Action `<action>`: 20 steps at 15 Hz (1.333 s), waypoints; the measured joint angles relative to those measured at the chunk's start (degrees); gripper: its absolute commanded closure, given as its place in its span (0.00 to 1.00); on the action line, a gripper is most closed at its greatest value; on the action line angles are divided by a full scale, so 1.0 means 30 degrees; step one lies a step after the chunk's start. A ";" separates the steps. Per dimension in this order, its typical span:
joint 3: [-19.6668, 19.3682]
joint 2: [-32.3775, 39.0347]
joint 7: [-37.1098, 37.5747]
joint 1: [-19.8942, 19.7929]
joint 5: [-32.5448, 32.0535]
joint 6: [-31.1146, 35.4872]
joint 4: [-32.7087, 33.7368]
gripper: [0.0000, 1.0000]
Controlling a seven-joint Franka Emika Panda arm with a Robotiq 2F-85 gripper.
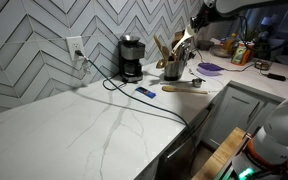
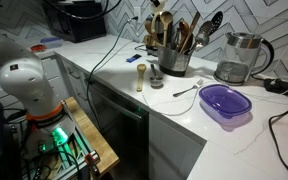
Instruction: Remove the white cooking utensil from the metal utensil holding bucket and put it on the counter top
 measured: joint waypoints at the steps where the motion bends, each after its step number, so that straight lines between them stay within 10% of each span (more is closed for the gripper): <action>1: -0.0092 -0.0256 -0.0640 -0.0004 0.0686 -0.0136 -0.0113 0.98; 20: -0.2948 -0.0787 -0.9531 0.0767 1.2012 -0.2869 -0.6199 0.98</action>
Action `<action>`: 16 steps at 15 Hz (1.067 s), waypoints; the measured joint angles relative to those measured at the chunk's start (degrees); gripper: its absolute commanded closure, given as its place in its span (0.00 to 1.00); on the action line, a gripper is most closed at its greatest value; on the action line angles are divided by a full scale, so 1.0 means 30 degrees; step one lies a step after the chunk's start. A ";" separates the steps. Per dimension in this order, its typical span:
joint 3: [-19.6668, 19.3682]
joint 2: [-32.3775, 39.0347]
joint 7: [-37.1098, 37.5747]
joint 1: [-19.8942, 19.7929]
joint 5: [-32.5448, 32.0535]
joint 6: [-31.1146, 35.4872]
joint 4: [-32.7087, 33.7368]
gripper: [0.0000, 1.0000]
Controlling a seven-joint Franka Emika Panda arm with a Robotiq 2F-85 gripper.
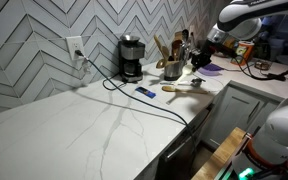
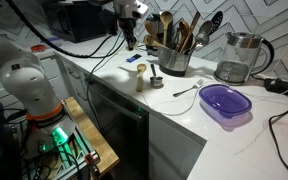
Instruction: Remove the white cooking utensil from the metal utensil holding bucket and put it on the counter top
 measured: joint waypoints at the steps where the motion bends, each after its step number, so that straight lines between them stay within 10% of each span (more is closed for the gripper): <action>1: -0.0130 0.0150 -0.0083 -0.0001 0.0455 0.0302 -0.0490 0.98; 14: -0.1246 0.4036 -0.3404 0.0007 0.5073 0.3037 -0.2314 0.98; 16: -0.1252 0.4565 -0.3806 0.0007 0.5528 0.3250 -0.2263 0.73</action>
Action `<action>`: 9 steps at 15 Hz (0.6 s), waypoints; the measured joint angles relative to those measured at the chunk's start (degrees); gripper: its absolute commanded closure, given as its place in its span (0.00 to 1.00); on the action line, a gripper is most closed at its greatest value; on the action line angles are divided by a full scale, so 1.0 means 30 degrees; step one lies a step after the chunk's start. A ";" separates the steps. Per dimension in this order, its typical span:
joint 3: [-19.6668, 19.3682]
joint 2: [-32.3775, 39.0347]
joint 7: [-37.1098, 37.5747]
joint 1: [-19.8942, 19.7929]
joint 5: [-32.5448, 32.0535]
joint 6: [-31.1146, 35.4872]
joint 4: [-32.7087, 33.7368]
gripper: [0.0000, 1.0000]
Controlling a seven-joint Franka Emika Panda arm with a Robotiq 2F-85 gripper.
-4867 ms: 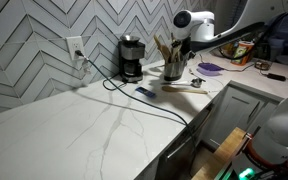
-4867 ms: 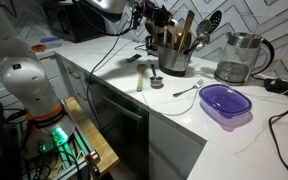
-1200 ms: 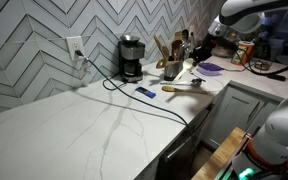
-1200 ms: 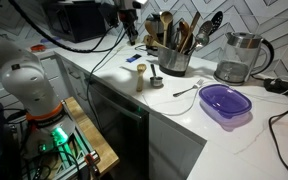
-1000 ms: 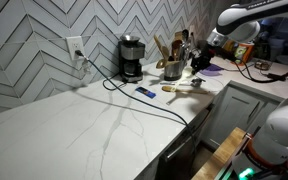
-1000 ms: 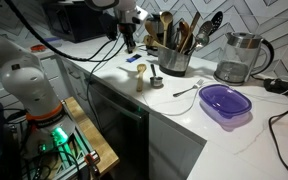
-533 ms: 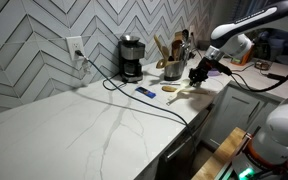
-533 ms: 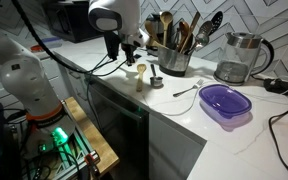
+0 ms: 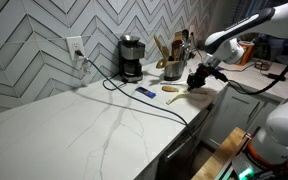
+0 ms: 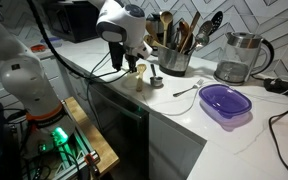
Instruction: Remove the white cooking utensil from the metal utensil holding bucket and put it on the counter top
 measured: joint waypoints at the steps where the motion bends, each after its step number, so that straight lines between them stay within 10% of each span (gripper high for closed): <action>1: 0.0003 0.0233 -0.0181 0.0001 0.0153 0.0058 0.0054 0.71; 9: 0.0296 0.0882 -0.0631 -0.0054 -0.0362 0.1090 0.0303 0.08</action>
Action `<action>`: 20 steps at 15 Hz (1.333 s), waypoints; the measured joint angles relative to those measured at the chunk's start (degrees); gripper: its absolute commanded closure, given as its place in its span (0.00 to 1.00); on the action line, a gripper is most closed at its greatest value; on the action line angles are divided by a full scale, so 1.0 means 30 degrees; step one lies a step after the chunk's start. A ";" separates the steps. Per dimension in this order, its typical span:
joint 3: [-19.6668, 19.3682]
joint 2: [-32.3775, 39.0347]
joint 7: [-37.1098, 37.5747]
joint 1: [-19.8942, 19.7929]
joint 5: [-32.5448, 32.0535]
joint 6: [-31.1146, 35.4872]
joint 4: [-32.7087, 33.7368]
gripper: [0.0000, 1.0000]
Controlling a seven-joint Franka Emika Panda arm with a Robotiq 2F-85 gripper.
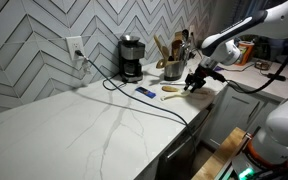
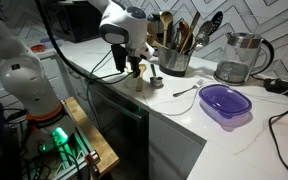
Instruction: Remove the white cooking utensil from the metal utensil holding bucket and put it on the counter top
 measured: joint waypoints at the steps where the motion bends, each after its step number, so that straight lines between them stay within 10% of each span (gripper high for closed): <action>1: 0.0129 -0.0133 0.0014 -0.0057 -0.0473 0.0119 0.0081 0.01; 10: 0.2388 -0.3985 0.2601 -0.1238 -0.9377 -0.2161 0.1422 0.00; 20: 0.2913 -0.7059 0.1677 -0.0947 -1.0801 -0.6125 0.4206 0.00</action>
